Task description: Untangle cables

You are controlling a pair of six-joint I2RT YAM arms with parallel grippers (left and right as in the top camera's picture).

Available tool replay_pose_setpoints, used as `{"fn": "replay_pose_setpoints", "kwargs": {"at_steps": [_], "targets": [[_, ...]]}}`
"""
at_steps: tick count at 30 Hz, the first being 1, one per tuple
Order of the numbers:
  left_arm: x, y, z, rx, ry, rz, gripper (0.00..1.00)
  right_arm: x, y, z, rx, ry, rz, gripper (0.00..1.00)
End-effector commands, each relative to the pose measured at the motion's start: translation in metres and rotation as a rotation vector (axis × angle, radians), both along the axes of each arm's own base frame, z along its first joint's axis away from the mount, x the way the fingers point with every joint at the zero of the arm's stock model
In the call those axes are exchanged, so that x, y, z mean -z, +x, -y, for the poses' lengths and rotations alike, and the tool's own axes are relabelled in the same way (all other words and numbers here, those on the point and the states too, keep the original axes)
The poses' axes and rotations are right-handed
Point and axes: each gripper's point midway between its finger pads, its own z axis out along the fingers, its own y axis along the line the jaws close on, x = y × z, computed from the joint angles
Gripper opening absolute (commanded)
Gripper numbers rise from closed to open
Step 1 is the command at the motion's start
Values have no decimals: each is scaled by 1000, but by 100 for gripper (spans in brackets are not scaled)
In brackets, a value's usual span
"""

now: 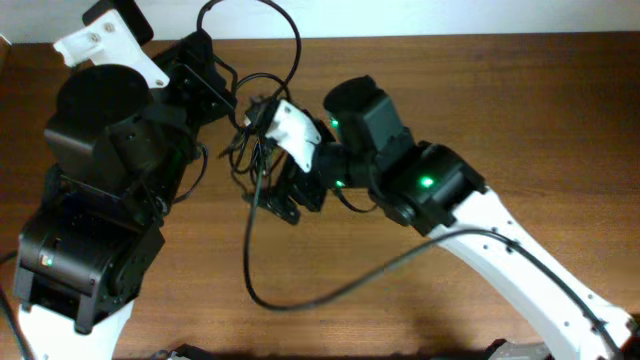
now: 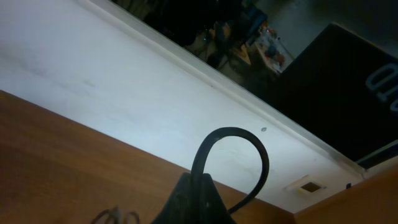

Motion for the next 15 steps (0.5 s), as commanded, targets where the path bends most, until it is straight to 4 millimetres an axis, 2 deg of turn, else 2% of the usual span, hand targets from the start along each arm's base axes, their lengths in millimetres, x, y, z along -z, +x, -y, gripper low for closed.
{"fn": "replay_pose_setpoints", "kwargs": {"at_steps": [1, 5, 7, 10, 11, 12, 14, 15], "targets": [[-10, -6, -4, -8, 11, 33, 0, 10, 22, -13, 114, 39, -99, 99], [-10, -6, -4, -6, 29, 36, 0, 18, 33, -23, 124, 57, -107, 99], [-11, -7, -4, -5, 31, 39, 0, 28, 39, -28, 124, 48, -116, 99], [-16, -13, -7, -5, 29, 54, 0, 38, 38, -39, 108, 41, -122, 96], [-17, -14, -7, -4, 31, 57, 0, 39, 36, -43, 101, 41, -120, 75], [-18, -16, -8, -3, 38, 62, 0, 39, 36, -45, 104, 42, -111, 4], [-17, -16, -13, -31, 55, 60, 0, 38, 44, -41, 145, 34, -89, 4], [-16, -16, -22, -75, 78, 54, 0, 33, 53, -31, 185, 34, -73, 4]]}}
